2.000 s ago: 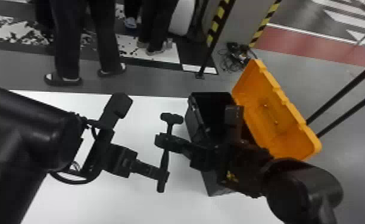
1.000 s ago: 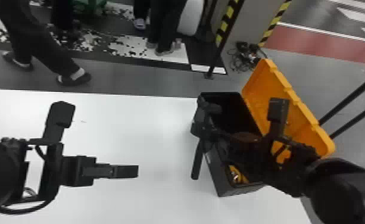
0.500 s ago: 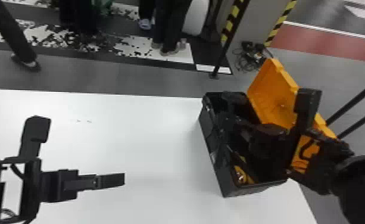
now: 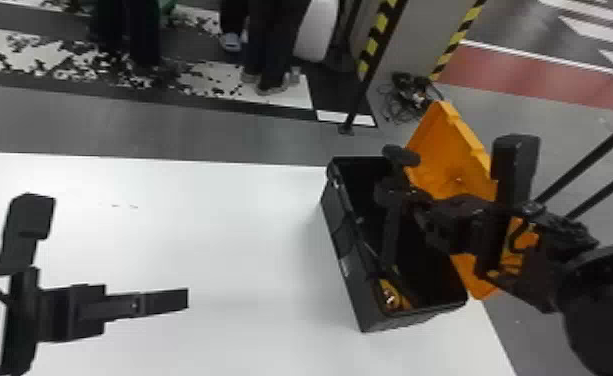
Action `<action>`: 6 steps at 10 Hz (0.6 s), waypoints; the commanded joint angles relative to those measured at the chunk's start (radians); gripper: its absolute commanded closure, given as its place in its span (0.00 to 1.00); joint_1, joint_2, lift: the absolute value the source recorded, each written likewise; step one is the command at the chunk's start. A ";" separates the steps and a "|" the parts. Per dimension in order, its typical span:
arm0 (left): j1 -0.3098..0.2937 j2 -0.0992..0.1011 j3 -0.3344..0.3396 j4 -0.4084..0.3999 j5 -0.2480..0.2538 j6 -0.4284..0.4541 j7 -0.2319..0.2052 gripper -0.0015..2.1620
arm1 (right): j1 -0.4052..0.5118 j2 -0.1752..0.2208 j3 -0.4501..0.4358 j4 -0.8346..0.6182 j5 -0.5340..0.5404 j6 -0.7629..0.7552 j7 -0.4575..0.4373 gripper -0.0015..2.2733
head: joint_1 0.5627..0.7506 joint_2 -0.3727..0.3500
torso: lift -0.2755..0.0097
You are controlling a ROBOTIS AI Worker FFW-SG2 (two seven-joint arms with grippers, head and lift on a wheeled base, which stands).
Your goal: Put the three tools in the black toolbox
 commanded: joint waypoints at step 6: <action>-0.028 -0.003 0.054 0.010 -0.020 0.001 -0.028 0.04 | 0.018 -0.116 0.078 0.212 0.105 -0.280 0.017 0.97 | 0.70 0.08 | 0.77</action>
